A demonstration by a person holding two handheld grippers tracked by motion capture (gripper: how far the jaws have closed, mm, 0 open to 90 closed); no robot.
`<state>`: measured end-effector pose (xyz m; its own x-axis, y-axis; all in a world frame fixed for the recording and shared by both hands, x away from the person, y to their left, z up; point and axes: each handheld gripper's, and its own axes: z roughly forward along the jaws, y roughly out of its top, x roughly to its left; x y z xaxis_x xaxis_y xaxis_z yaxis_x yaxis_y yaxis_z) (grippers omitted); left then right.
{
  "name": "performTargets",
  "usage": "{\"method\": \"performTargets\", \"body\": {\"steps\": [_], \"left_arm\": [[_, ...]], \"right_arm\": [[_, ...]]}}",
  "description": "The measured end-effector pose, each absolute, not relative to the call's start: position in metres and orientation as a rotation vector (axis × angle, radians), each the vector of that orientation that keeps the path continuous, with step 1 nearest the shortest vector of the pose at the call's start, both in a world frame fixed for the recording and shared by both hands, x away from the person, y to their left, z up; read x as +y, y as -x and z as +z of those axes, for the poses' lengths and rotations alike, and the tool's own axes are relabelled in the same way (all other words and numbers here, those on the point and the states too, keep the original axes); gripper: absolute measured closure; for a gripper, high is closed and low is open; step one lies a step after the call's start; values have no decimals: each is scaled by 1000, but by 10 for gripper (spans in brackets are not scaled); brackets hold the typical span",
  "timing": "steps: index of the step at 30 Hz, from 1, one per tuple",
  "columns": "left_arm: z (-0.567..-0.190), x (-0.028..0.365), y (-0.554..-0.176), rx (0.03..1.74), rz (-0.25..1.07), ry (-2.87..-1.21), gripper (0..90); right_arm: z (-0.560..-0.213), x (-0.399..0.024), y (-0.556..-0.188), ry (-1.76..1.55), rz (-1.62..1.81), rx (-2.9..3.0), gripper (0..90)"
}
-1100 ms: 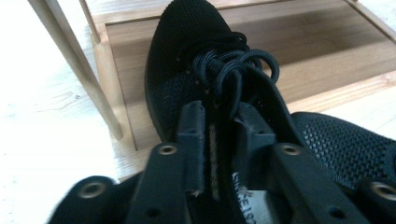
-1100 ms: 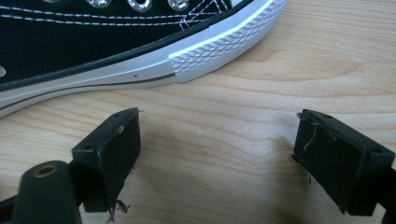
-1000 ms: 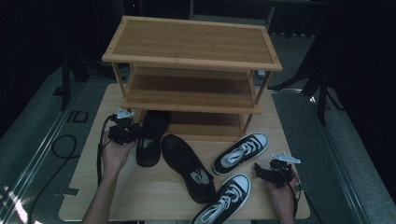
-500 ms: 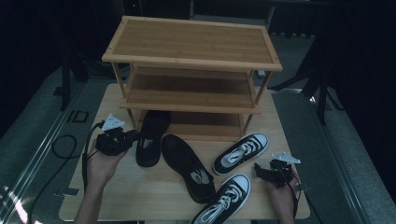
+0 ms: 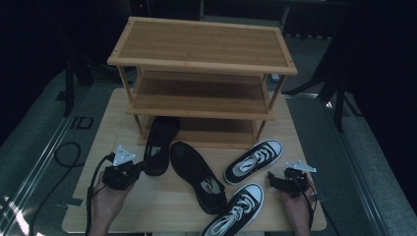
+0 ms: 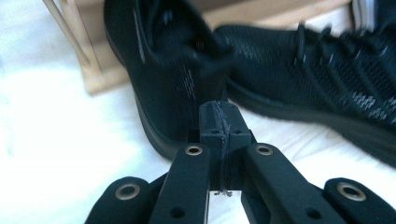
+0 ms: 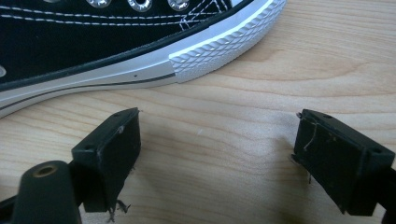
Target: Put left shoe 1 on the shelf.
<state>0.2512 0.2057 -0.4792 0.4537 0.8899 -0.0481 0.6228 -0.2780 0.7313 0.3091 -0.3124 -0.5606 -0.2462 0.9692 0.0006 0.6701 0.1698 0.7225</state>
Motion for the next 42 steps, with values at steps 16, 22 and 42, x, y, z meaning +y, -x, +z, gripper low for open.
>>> {"method": "performTargets", "body": {"steps": [16, 22, 42], "left_arm": [[-535, 192, -258, 1360, 391, -2104, 900], [-540, 191, -262, 1379, 408, -2122, 900], [-542, 186, -272, 1391, 484, -2084, 900]], "right_arm": [[-561, -312, -309, -1544, 849, 1986, 145], [-561, -312, -309, -1544, 849, 1986, 145], [-561, -312, -309, -1544, 849, 1985, 145]]}}
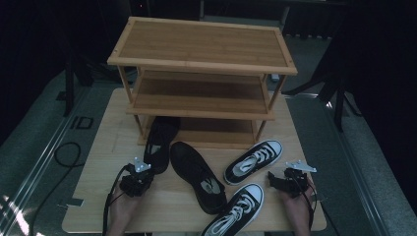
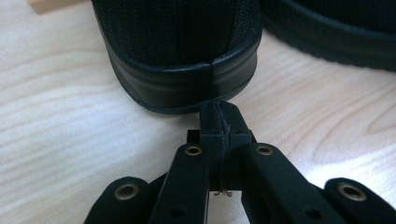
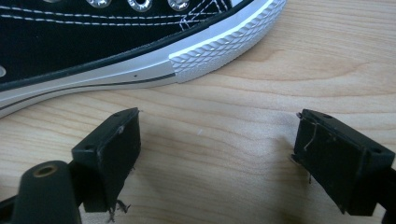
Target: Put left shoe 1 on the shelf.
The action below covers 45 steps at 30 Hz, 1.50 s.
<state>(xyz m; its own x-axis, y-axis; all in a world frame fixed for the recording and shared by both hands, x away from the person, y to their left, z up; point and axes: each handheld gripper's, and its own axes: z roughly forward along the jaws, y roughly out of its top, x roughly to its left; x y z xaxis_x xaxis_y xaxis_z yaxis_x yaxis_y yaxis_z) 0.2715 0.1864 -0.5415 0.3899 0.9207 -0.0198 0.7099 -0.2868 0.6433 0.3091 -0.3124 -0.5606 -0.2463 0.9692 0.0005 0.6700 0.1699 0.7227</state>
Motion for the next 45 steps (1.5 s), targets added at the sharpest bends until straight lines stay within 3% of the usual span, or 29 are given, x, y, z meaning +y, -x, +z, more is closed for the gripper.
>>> {"method": "performTargets", "body": {"steps": [15, 27, 45], "left_arm": [[-534, 184, -291, 1371, 534, -2073, 900], [-545, 182, -291, 1388, 478, -2110, 881], [-537, 181, -314, 1414, 482, -2040, 893]], "right_arm": [[-561, -312, -309, -1545, 849, 1986, 145], [-561, -312, -309, -1545, 849, 1986, 145], [-561, -312, -309, -1545, 850, 1985, 145]]}}
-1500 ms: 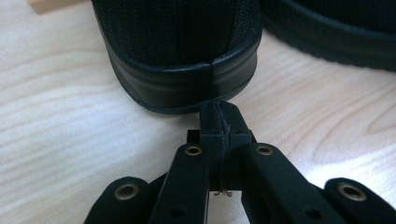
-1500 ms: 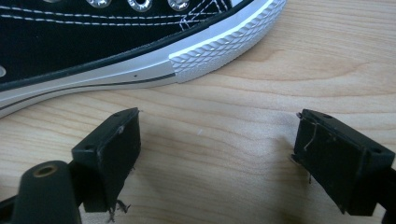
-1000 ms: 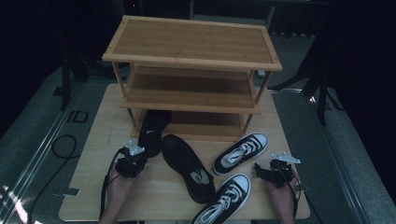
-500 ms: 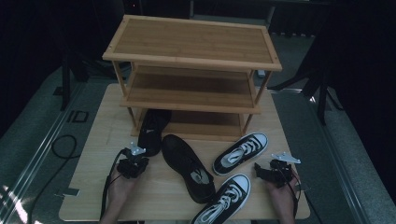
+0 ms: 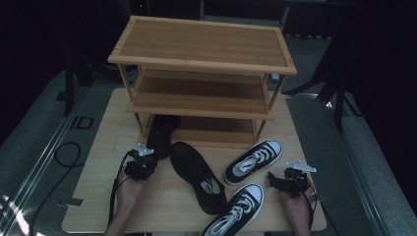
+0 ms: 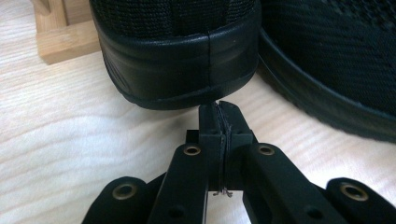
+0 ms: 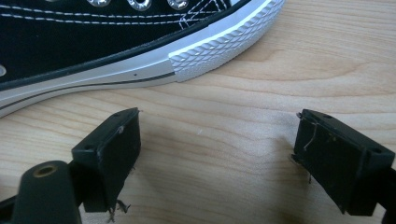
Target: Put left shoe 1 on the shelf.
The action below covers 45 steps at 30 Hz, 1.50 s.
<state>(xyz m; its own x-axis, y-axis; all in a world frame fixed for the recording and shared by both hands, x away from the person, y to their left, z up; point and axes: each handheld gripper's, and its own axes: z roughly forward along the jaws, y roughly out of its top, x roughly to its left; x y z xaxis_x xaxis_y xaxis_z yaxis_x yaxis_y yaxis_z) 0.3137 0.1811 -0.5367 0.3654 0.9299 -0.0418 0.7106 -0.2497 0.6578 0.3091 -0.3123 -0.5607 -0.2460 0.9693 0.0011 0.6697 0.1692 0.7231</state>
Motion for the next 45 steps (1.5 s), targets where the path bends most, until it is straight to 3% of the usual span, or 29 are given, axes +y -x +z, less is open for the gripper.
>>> {"method": "performTargets", "body": {"steps": [15, 35, 45], "left_arm": [[-539, 173, -346, 1420, 474, -2001, 900], [-538, 170, -360, 1419, 470, -1974, 899], [-525, 175, -333, 1352, 453, -1961, 795]], "right_arm": [[-561, -312, -309, -1544, 851, 1985, 145], [-561, -313, -309, -1543, 850, 1986, 144], [-561, -312, -309, -1545, 851, 1985, 144]]}}
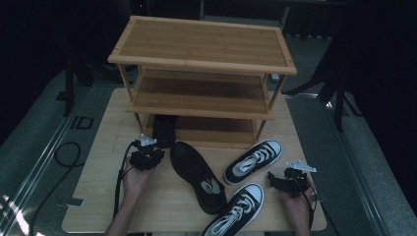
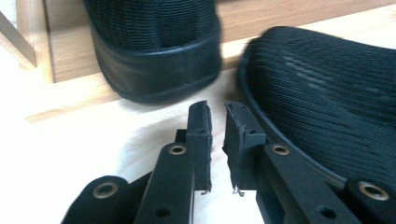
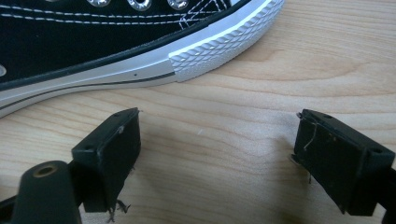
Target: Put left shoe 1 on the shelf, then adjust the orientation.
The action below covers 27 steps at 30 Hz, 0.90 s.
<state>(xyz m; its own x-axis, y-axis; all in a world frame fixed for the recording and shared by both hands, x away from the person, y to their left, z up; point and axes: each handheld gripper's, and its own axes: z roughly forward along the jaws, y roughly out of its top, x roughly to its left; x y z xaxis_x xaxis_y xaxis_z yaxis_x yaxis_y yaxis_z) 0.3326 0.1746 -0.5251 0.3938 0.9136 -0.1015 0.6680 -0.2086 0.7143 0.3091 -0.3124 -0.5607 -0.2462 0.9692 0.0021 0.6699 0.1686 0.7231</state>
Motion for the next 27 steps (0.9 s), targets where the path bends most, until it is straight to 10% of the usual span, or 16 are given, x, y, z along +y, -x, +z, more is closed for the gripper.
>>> {"method": "performTargets", "body": {"steps": [18, 27], "left_arm": [[-532, 162, -308, 1283, 427, -2025, 659], [-535, 156, -307, 1285, 459, -2079, 900]], "right_arm": [[-561, -312, -309, -1545, 849, 1986, 144], [-561, -312, -309, -1545, 849, 1986, 144]]}}
